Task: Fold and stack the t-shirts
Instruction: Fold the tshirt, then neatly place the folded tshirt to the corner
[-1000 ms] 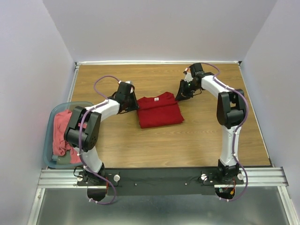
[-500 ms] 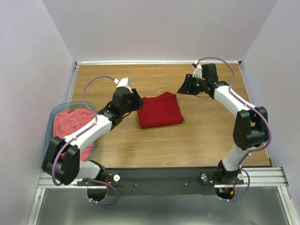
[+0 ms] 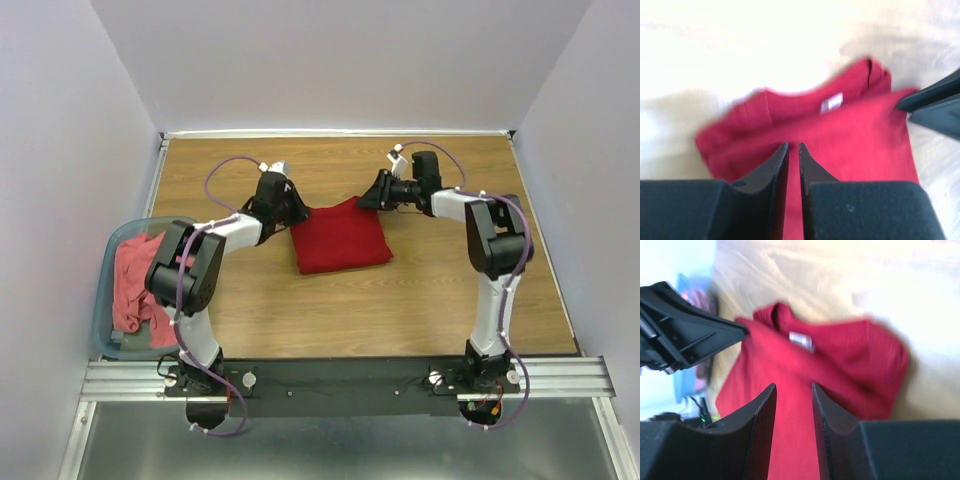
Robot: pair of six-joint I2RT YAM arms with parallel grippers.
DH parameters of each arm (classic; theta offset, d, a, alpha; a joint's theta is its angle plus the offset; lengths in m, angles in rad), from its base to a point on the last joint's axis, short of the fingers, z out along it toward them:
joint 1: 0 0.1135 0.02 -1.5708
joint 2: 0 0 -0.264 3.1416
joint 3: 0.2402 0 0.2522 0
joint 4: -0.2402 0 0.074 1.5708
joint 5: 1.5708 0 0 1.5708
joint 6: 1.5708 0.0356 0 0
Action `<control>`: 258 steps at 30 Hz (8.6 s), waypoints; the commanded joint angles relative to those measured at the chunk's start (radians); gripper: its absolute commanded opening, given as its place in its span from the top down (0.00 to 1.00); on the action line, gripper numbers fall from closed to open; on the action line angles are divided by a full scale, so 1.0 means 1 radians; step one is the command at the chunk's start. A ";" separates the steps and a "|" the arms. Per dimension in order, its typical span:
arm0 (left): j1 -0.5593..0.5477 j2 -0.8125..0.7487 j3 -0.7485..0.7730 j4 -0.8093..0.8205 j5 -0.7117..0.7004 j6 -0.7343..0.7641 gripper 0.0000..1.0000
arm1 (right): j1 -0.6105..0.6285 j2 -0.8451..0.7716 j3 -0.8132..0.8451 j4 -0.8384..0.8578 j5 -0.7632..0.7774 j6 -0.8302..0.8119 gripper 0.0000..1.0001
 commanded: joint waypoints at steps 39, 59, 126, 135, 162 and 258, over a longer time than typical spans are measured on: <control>0.006 -0.154 -0.538 0.352 0.148 -0.278 0.76 | -0.083 0.135 -0.590 0.989 -0.221 0.611 0.59; -0.004 -0.394 -0.508 0.199 0.016 -0.226 0.73 | 0.291 -0.088 -0.416 0.948 0.025 0.745 0.56; 0.177 -0.707 -0.234 -0.363 -0.288 0.207 0.28 | 0.686 -0.138 0.151 -0.477 0.999 -0.326 0.36; 0.279 -0.714 -0.256 -0.384 -0.248 0.256 0.16 | 0.845 0.035 0.333 -0.554 1.191 -0.392 0.40; 0.376 -0.561 -0.320 -0.279 0.194 0.188 0.02 | 0.882 0.011 0.275 -0.482 1.245 -0.346 1.00; 0.485 0.522 1.080 -0.556 -1.072 0.759 0.26 | 0.775 -0.638 -0.268 -0.578 1.023 -0.008 0.09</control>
